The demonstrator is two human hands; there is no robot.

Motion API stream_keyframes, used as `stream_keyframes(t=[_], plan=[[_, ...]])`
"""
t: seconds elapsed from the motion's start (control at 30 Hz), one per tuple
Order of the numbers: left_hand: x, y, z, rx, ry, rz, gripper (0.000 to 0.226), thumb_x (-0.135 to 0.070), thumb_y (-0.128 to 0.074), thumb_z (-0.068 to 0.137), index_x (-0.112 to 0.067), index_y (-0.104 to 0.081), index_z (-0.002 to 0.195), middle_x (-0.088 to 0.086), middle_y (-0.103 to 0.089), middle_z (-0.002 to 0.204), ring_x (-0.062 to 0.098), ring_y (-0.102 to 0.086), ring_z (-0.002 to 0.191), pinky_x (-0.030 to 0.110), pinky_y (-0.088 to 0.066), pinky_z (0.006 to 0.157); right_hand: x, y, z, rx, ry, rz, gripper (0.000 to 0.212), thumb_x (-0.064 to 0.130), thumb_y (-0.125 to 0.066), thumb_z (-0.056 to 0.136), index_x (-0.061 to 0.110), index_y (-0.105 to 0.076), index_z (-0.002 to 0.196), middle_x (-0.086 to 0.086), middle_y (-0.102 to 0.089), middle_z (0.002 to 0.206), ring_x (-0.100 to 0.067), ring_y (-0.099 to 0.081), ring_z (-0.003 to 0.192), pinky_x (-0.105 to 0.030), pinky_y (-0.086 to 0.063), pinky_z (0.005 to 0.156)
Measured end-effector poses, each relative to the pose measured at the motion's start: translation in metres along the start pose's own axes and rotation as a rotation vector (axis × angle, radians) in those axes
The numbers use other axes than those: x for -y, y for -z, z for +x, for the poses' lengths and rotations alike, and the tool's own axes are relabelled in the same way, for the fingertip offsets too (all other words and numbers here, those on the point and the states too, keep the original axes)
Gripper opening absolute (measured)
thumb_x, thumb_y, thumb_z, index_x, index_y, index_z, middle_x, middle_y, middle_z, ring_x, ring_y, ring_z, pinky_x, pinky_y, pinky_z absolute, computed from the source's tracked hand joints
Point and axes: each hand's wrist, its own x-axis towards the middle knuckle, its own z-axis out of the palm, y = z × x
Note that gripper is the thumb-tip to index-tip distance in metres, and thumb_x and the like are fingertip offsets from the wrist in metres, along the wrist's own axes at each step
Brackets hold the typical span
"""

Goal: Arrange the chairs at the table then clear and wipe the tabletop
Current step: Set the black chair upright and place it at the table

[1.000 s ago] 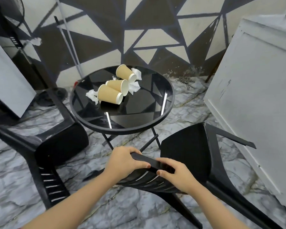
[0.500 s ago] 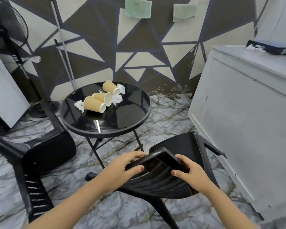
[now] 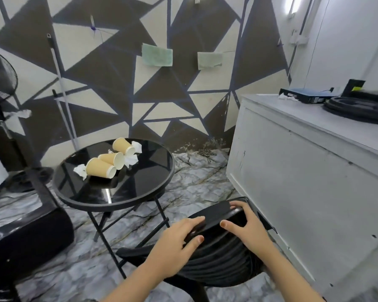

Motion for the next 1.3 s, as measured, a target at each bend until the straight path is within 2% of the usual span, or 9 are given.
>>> stream_keyframes(t=[0.2, 0.3, 0.47, 0.67, 0.77, 0.9, 1.1, 1.2, 1.3], plan=[[-0.013, -0.018, 0.01, 0.053, -0.129, 0.131, 0.043, -0.05, -0.039, 0.092, -0.056, -0.027, 0.132, -0.034, -0.034, 0.136, -0.016, -0.031, 0.122, 0.01, -0.033, 0.099, -0.017, 0.029, 0.005, -0.075, -0.093, 0.038, 0.06, 0.072, -0.07, 0.044, 0.053, -0.046, 0.095, 0.018, -0.052, 0.117, -0.007, -0.047, 0.11, -0.028, -0.037, 0.086], [0.005, -0.014, 0.002, 0.014, -0.064, 0.069, 0.037, -0.049, -0.04, 0.092, -0.062, -0.035, 0.126, -0.04, -0.04, 0.129, -0.014, -0.04, 0.119, 0.004, -0.035, 0.092, -0.025, 0.041, 0.007, -0.102, -0.108, 0.052, 0.066, 0.077, -0.071, 0.036, 0.05, -0.049, 0.091, 0.016, -0.055, 0.114, -0.008, -0.051, 0.106, -0.029, -0.04, 0.083], [0.051, -0.001, -0.015, -0.001, 0.079, 0.032, 0.032, -0.048, -0.048, 0.09, -0.063, -0.044, 0.118, -0.043, -0.048, 0.123, -0.014, -0.048, 0.113, 0.01, -0.04, 0.094, -0.04, 0.071, 0.01, -0.106, -0.118, 0.074, 0.064, 0.071, -0.077, 0.042, 0.042, -0.054, 0.094, 0.006, -0.059, 0.117, -0.02, -0.054, 0.111, -0.047, -0.043, 0.098], [0.082, -0.002, -0.003, 0.007, 0.304, -0.024, 0.017, -0.057, -0.051, 0.082, -0.059, -0.059, 0.097, -0.035, -0.058, 0.107, -0.014, -0.048, 0.107, 0.008, -0.035, 0.087, -0.054, 0.1, 0.016, -0.131, -0.08, 0.126, 0.038, 0.033, -0.08, 0.066, 0.038, -0.057, 0.095, 0.011, -0.06, 0.106, -0.02, -0.053, 0.109, -0.039, -0.042, 0.092], [0.092, -0.008, 0.016, -0.033, 0.365, -0.065, 0.025, -0.057, -0.054, 0.079, -0.05, -0.06, 0.102, -0.02, -0.051, 0.119, 0.0, -0.045, 0.113, 0.024, -0.033, 0.097, -0.058, 0.108, 0.021, -0.135, -0.072, 0.151, 0.035, 0.028, -0.079, 0.069, 0.036, -0.058, 0.096, 0.009, -0.062, 0.103, -0.017, -0.056, 0.106, -0.04, -0.044, 0.094], [0.091, -0.009, 0.051, -0.215, 0.368, -0.174, 0.017, -0.036, -0.061, 0.085, -0.04, -0.059, 0.101, -0.008, -0.055, 0.116, 0.014, -0.049, 0.113, 0.032, -0.037, 0.097, -0.062, 0.115, 0.032, -0.218, -0.091, 0.239, 0.042, 0.045, -0.076, 0.055, 0.035, -0.059, 0.093, 0.002, -0.067, 0.101, -0.018, -0.063, 0.096, -0.039, -0.048, 0.089], [0.096, 0.012, 0.117, -0.162, 0.323, -0.252, 0.015, -0.028, -0.065, 0.084, -0.028, -0.065, 0.099, -0.007, -0.06, 0.111, 0.004, -0.055, 0.1, 0.018, -0.04, 0.08, -0.081, 0.132, 0.041, -0.376, -0.11, 0.337, 0.035, 0.046, -0.074, 0.054, 0.041, -0.062, 0.087, 0.003, -0.069, 0.099, -0.019, -0.065, 0.093, -0.034, -0.055, 0.077], [0.096, 0.008, 0.153, -0.081, 0.295, -0.359, 0.014, -0.034, -0.068, 0.081, -0.029, -0.064, 0.094, -0.002, -0.063, 0.104, 0.011, -0.058, 0.086, 0.021, -0.042, 0.073, -0.092, 0.144, 0.044, -0.455, -0.128, 0.357, 0.041, 0.055, -0.075, 0.05, 0.04, -0.063, 0.086, 0.0, -0.069, 0.103, -0.017, -0.064, 0.092, -0.027, -0.056, 0.071], [0.093, -0.004, 0.183, -0.116, 0.258, -0.495, 0.032, -0.058, -0.073, 0.064, -0.034, -0.063, 0.083, -0.003, -0.062, 0.089, 0.009, -0.057, 0.076, 0.025, -0.043, 0.072, -0.104, 0.158, 0.046, -0.53, -0.142, 0.366, 0.066, 0.074, -0.077, 0.037, 0.038, -0.063, 0.091, 0.007, -0.07, 0.096, -0.01, -0.066, 0.085, -0.021, -0.056, 0.069]])
